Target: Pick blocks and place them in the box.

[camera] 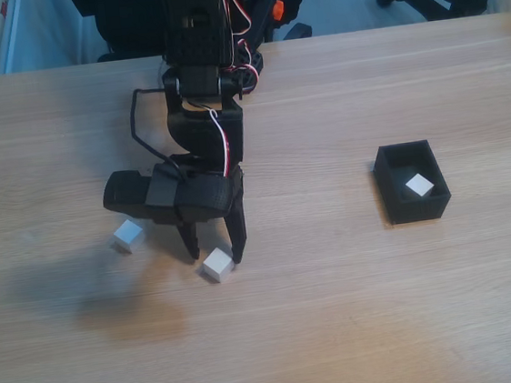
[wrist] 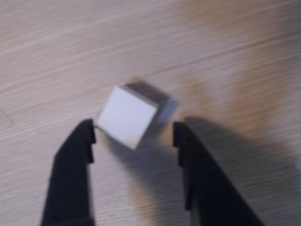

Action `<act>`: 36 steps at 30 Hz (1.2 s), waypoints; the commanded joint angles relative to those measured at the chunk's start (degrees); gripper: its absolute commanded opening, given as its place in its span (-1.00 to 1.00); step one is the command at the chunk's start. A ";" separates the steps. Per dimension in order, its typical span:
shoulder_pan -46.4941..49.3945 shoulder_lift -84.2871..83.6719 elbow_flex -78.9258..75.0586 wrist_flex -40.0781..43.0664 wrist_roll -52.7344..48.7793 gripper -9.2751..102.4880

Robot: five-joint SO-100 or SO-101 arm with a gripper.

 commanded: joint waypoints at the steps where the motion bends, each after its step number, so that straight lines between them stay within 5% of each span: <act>1: -0.44 -0.79 -3.87 -1.14 0.18 -0.53; 23: -0.70 -1.58 -6.59 -1.85 1.23 -0.82; 36: -17.75 19.95 -7.38 16.17 4.13 -0.83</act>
